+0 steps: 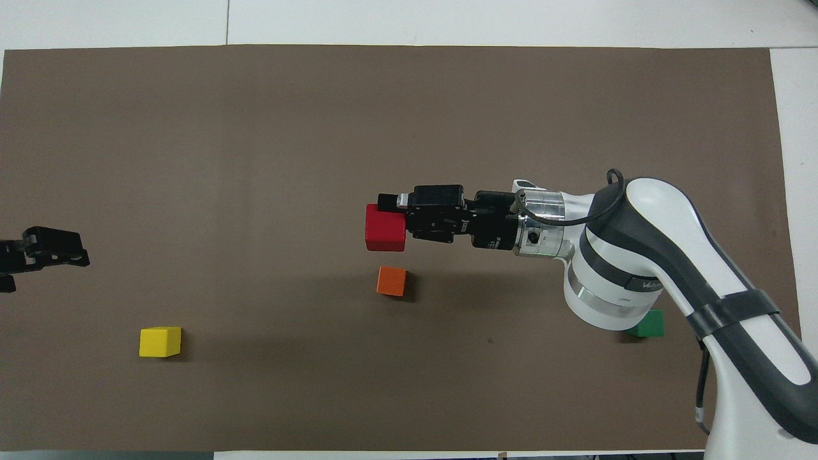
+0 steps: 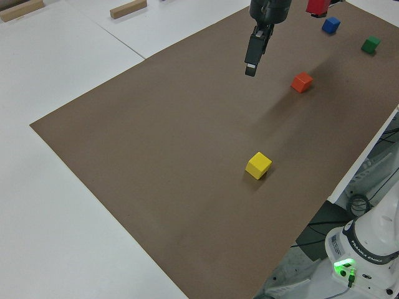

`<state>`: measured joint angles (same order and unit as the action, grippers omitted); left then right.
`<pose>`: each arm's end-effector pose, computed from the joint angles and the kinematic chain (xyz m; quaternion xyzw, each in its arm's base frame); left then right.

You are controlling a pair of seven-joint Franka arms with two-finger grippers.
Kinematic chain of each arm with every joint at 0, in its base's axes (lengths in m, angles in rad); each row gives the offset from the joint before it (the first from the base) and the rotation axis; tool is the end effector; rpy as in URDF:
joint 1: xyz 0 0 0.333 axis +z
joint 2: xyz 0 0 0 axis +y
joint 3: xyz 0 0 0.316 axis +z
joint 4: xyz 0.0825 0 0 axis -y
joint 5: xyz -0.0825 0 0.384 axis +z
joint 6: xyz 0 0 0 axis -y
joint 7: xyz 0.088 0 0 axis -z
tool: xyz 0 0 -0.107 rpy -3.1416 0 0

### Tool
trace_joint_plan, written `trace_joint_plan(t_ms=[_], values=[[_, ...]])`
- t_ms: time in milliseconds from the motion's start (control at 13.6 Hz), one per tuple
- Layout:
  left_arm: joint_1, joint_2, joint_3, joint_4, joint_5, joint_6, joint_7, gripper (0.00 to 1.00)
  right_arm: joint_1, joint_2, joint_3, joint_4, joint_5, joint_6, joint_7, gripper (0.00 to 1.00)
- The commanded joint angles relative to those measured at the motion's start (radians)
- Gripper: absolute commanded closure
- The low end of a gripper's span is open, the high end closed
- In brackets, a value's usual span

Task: Transfer red block to right arm and stack on blue block
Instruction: 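Lift the red cube with the right gripper while the left gripper retracts, then carry the red cube with the right gripper above the blue cube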

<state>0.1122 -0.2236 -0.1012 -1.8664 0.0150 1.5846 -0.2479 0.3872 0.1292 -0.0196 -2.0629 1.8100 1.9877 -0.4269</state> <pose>0.4813 0.0021 0.6016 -0.9909 -0.1303 0.0273 0.0220 0.5306 0.2694 0.4191 -0.7184 0.1217 0.0423 0.6836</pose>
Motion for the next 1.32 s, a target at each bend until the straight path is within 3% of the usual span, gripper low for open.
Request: trace_joint_plan(t_ms=[0,221,735,1250], values=[[-0.047,0.151,0.030,0.197,0.048,-0.119,0.029,0.00,-0.004,-0.022,0.004,0.041,-0.168,0.083,0.144,1.00],[-0.114,0.174,0.110,0.200,0.030,-0.143,0.050,0.00,-0.016,-0.022,0.003,0.099,-0.462,0.099,0.337,1.00],[-0.109,0.268,0.078,0.271,-0.001,-0.127,0.122,0.00,-0.019,-0.020,0.000,0.172,-1.113,0.079,0.657,1.00],[-0.036,0.259,0.018,0.285,-0.017,-0.175,0.124,0.00,-0.067,-0.013,-0.002,0.185,-1.682,-0.012,0.821,1.00]])
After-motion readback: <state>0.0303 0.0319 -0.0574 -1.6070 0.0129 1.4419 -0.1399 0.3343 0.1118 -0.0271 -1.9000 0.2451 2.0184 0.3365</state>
